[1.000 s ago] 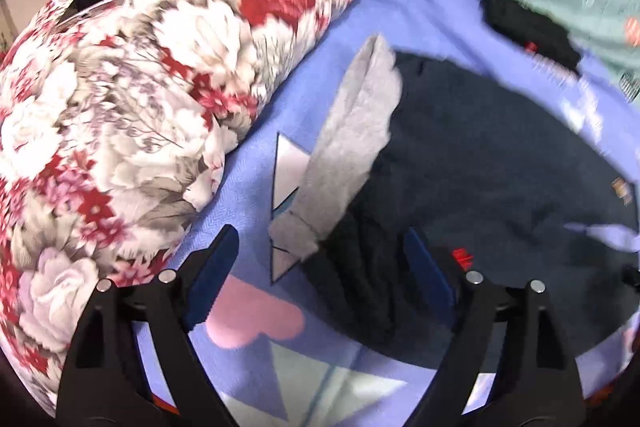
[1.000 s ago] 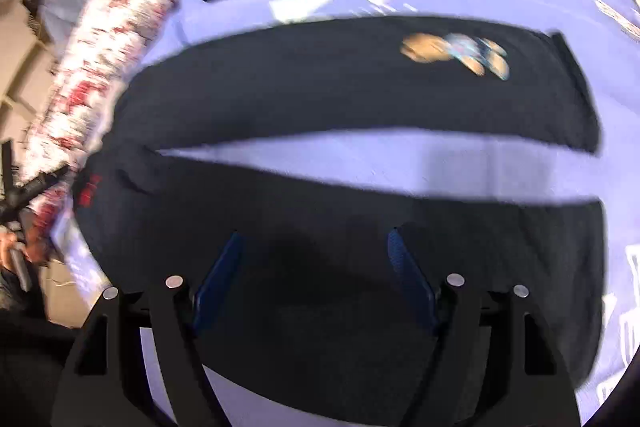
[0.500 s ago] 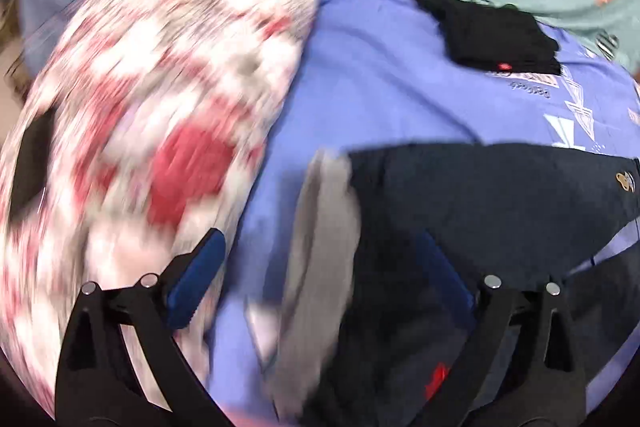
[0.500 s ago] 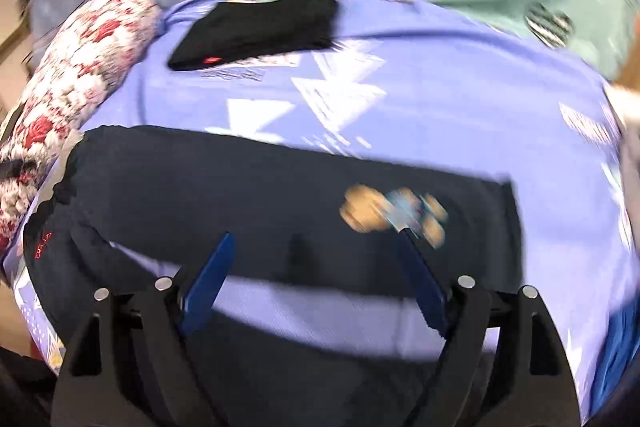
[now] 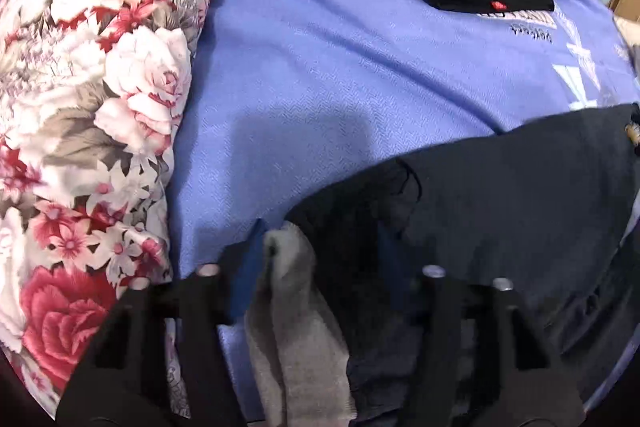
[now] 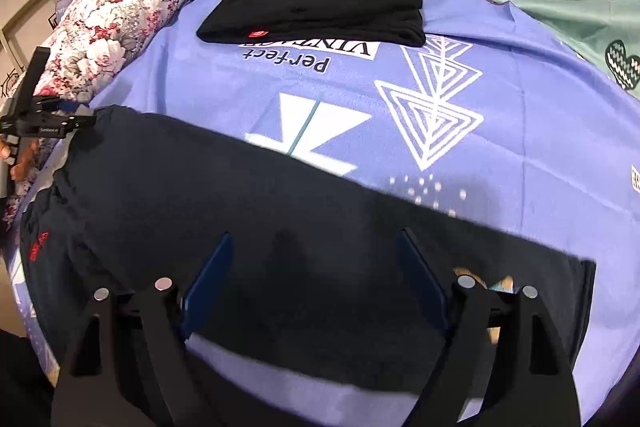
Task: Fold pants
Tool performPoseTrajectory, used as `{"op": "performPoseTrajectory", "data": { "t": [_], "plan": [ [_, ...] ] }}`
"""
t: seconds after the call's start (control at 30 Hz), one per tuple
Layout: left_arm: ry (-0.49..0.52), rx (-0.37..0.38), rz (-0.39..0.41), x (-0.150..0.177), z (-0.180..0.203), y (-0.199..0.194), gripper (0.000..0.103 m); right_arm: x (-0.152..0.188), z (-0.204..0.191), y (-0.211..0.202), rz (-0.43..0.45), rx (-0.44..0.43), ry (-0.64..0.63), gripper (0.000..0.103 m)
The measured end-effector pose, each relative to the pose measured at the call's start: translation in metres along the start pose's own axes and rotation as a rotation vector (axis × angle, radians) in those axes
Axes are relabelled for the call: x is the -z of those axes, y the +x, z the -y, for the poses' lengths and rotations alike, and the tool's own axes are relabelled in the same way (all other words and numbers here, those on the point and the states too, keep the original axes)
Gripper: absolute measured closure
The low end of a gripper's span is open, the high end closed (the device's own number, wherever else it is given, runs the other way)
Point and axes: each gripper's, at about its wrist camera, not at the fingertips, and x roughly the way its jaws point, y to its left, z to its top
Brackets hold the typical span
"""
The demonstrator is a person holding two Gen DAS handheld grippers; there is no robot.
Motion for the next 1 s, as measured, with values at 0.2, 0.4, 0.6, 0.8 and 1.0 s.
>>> {"op": "performPoseTrajectory", "data": {
  "t": [0.2, 0.4, 0.6, 0.8, 1.0],
  "plan": [
    [-0.03, 0.002, 0.019, 0.005, -0.007, -0.024, 0.093, -0.029, 0.002, 0.033, -0.06, -0.047, -0.054, 0.02],
    [-0.081, 0.025, 0.068, 0.014, -0.018, -0.05, 0.094, -0.04, -0.002, 0.06, -0.128, -0.022, -0.168, 0.024],
    [-0.099, 0.044, 0.093, 0.02, -0.022, -0.066, 0.094, -0.043, -0.009, 0.056, -0.14, -0.107, -0.271, 0.077],
    [-0.127, 0.051, 0.096, 0.022, -0.025, -0.073, 0.094, -0.041, -0.016, 0.038, -0.108, -0.092, -0.258, 0.099],
    [-0.125, 0.048, 0.151, 0.037, -0.024, -0.112, 0.094, -0.023, -0.022, -0.047, 0.043, -0.153, -0.224, 0.099]
  ]
}}
